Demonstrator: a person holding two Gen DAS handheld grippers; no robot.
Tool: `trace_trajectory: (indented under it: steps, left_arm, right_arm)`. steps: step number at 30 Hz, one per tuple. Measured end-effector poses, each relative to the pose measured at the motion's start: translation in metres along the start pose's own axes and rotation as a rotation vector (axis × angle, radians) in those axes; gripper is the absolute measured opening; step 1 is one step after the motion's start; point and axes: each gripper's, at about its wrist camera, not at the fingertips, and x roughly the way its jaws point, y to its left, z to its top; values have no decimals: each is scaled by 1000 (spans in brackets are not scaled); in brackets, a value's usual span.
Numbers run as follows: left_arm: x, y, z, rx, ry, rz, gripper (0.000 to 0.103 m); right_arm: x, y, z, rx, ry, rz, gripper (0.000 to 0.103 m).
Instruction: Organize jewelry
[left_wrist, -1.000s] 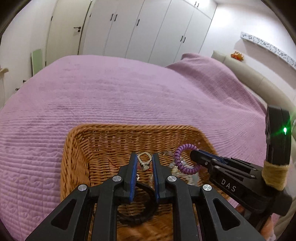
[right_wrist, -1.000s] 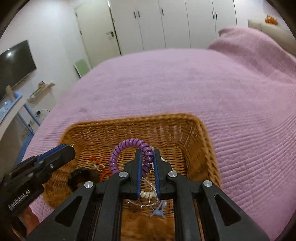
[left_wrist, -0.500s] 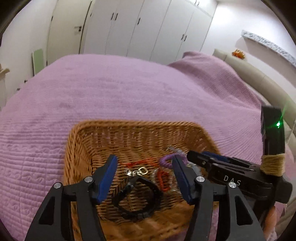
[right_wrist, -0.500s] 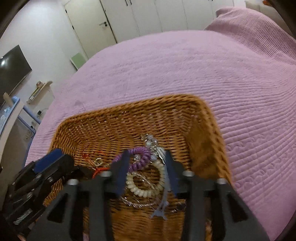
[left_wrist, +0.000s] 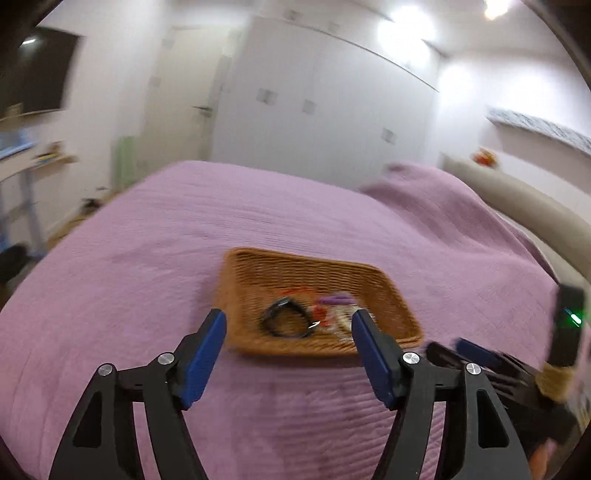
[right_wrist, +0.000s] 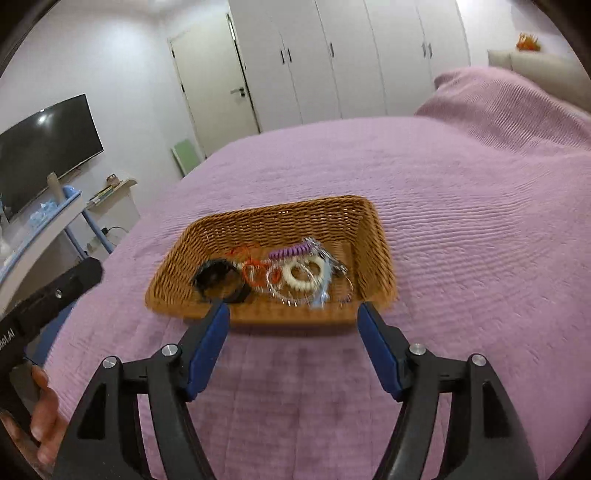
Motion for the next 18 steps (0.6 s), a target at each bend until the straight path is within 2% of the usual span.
trace_trajectory:
  steps: [3,6,11,18]
  left_arm:
    - [-28,2,-31,25,-63,70,72]
    - [-43,0,-51,78,-112,74,72]
    - [-49,-1,-60,91,-122,75,72]
    - [-69,-10,-52,112,-152,61,72]
  right_arm:
    - [-34,10,-22,-36,-101,-41,74]
    - [-60,21,-36,-78,-200,-67,74]
    - [-78,26,-44,-66,-237,-56,74]
    - [-100,39,-42,-106,-273,-80,74]
